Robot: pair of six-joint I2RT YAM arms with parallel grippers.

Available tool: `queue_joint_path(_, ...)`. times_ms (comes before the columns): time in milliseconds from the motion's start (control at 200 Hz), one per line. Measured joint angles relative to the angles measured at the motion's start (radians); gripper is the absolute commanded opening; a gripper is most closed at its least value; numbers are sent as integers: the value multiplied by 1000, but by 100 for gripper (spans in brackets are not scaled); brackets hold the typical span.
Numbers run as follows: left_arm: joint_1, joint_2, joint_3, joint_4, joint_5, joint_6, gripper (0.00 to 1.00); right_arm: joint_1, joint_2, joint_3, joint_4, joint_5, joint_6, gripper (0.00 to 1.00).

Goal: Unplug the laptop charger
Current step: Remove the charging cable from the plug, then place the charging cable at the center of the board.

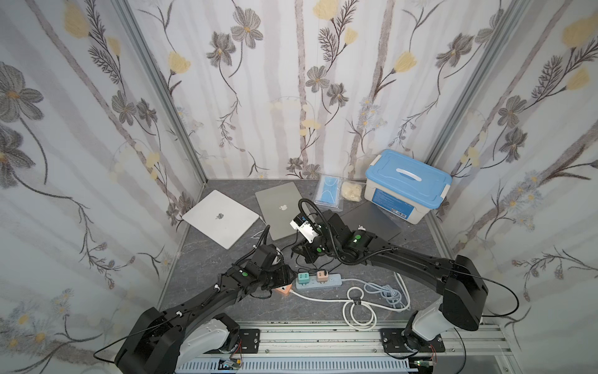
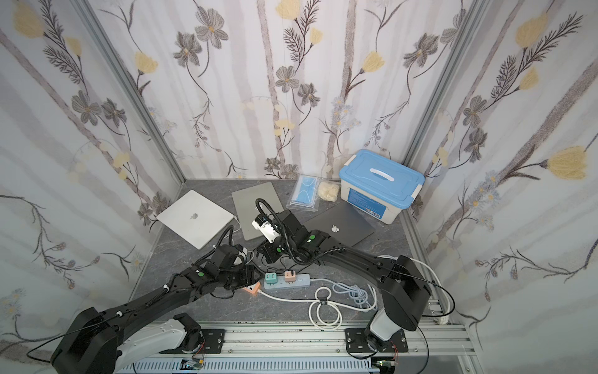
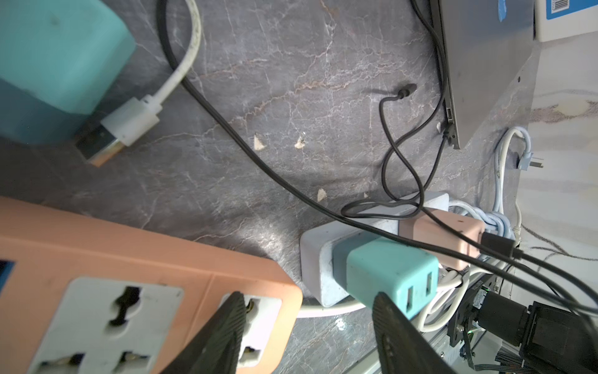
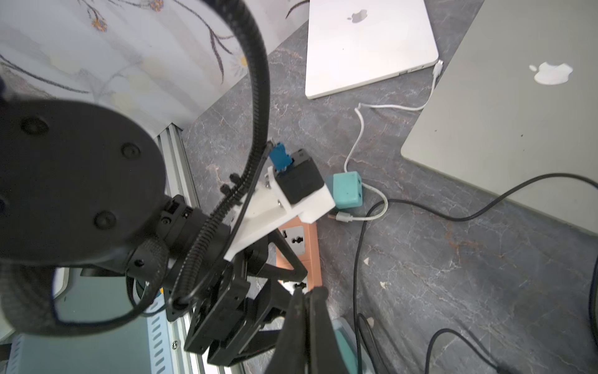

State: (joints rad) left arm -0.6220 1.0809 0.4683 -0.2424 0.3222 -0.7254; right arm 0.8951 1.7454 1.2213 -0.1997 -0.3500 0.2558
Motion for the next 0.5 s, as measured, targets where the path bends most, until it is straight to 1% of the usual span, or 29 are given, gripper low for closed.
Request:
queue_joint_path(165, 0, 8, 5, 7, -1, 0, 67, -31, 89, 79, -29, 8, -16, 0)
queue_joint_path(325, 0, -22, 33, -69, -26, 2, 68, -60, 208, 134, -45, -1, -31, 0)
queue_joint_path(505, 2, -60, 68, -114, -34, 19, 69, -67, 313, 200, -70, -24, -42, 0)
